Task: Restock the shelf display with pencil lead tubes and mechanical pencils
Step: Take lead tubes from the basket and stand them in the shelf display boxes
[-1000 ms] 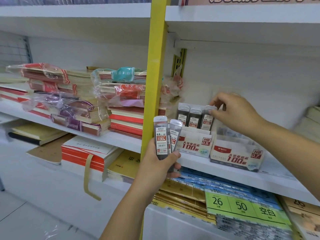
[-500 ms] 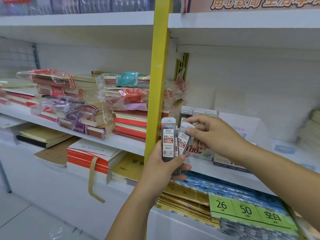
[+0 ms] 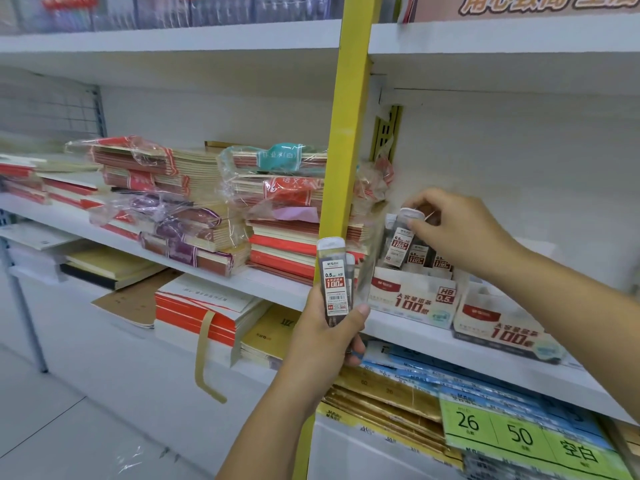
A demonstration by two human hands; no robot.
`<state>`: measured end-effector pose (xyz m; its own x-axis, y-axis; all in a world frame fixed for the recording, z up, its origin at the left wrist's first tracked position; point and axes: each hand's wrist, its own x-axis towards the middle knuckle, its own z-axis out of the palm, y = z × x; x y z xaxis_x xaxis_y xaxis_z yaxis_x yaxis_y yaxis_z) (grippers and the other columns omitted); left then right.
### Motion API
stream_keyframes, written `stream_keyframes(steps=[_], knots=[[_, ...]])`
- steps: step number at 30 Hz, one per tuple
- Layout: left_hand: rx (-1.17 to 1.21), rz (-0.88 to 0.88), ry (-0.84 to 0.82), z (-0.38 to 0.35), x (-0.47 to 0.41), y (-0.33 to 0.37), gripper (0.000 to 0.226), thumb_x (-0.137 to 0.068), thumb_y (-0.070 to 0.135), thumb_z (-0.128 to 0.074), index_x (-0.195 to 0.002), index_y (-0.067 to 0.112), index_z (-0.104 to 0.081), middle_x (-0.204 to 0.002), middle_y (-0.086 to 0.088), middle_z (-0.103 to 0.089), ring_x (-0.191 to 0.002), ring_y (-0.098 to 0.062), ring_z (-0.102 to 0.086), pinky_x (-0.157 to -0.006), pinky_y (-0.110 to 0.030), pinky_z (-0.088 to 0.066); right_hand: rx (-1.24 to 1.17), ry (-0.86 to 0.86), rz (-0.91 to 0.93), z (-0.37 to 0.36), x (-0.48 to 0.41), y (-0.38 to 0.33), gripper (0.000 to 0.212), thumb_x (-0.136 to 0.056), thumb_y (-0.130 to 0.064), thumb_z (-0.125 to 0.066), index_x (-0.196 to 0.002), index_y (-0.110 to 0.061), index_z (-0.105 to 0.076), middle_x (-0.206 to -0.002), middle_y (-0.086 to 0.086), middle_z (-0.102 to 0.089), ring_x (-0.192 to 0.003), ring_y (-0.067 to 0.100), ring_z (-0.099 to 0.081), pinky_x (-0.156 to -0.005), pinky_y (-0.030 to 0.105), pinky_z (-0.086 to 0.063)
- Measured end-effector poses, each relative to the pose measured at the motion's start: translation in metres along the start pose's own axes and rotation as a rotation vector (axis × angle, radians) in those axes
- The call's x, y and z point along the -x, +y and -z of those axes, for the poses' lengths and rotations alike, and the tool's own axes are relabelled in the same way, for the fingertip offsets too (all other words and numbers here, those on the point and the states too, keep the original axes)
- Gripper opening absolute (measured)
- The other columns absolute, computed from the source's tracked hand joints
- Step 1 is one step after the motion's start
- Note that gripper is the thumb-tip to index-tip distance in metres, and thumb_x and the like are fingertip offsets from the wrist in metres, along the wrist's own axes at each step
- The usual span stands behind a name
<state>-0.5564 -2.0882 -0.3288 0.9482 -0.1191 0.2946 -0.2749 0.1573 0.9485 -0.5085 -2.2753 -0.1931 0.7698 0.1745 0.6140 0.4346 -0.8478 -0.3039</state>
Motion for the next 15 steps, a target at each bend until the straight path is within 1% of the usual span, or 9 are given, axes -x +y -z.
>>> stream_keyframes(steps=[2,4,6,7,9,13,15], knots=[[-0.014,0.001,-0.019,0.002,0.0,0.0,0.03,-0.098,0.03,-0.062,-0.119,0.046,-0.049,-0.073,0.012,-0.067,-0.064,-0.005,-0.064,-0.06,-0.021,-0.055,0.03,-0.02,0.017,-0.009,-0.005,0.004,0.015,-0.089,-0.025,-0.067,-0.1,-0.033,-0.06,-0.089,-0.016,-0.061,-0.078,-0.003,-0.055,-0.062,0.014,-0.038],[-0.019,0.004,-0.03,0.003,0.0,0.0,0.029,-0.098,0.031,-0.061,-0.115,0.052,-0.049,-0.074,0.013,-0.068,-0.065,-0.005,-0.064,-0.06,-0.02,-0.055,0.052,-0.026,0.026,-0.017,-0.01,0.008,0.021,-0.087,-0.024,-0.069,-0.105,-0.029,-0.058,-0.088,-0.014,-0.057,-0.081,0.003,-0.054,-0.065,0.018,-0.039],[-0.016,0.006,-0.033,0.004,0.0,-0.001,0.031,-0.098,0.03,-0.061,-0.111,0.056,-0.049,-0.074,0.014,-0.067,-0.065,-0.005,-0.064,-0.06,-0.02,-0.054,0.181,0.006,0.053,-0.024,-0.013,0.012,0.019,-0.085,-0.024,-0.07,-0.102,-0.026,-0.061,-0.09,-0.01,-0.054,-0.095,0.013,-0.051,-0.073,0.026,-0.039],[-0.016,0.006,-0.034,0.005,0.0,-0.001,0.033,-0.098,0.029,-0.062,-0.111,0.057,-0.049,-0.074,0.015,-0.067,-0.065,-0.005,-0.063,-0.06,-0.02,-0.054,0.255,0.031,0.069,-0.026,-0.014,0.014,0.019,-0.084,-0.026,-0.071,-0.101,-0.024,-0.063,-0.092,-0.009,-0.052,-0.102,0.016,-0.047,-0.076,0.028,-0.038],[-0.021,0.012,-0.033,0.006,-0.001,-0.001,0.034,-0.097,0.029,-0.063,-0.112,0.056,-0.05,-0.074,0.014,-0.067,-0.065,-0.005,-0.063,-0.059,-0.02,-0.054,0.328,0.067,0.071,-0.027,-0.016,0.017,0.02,-0.084,-0.029,-0.072,-0.103,-0.023,-0.068,-0.097,-0.006,-0.049,-0.107,0.017,-0.04,-0.079,0.029,-0.035],[-0.061,0.018,-0.049,0.006,0.001,0.002,0.033,-0.096,0.029,-0.065,-0.112,0.055,-0.051,-0.071,0.01,-0.066,-0.063,-0.005,-0.063,-0.059,-0.019,-0.054,0.349,0.127,0.108,-0.022,-0.009,0.014,0.018,-0.09,-0.029,-0.065,-0.106,-0.022,-0.071,-0.095,-0.007,-0.048,-0.102,0.013,-0.036,-0.079,0.026,-0.03],[-0.081,0.011,-0.066,0.006,0.002,0.003,0.029,-0.096,0.029,-0.065,-0.109,0.053,-0.053,-0.069,0.008,-0.066,-0.062,-0.005,-0.062,-0.059,-0.019,-0.053,0.228,0.156,0.122,-0.016,0.001,0.005,0.016,-0.093,-0.029,-0.06,-0.105,-0.026,-0.07,-0.092,-0.011,-0.053,-0.095,0.008,-0.043,-0.076,0.025,-0.034]])
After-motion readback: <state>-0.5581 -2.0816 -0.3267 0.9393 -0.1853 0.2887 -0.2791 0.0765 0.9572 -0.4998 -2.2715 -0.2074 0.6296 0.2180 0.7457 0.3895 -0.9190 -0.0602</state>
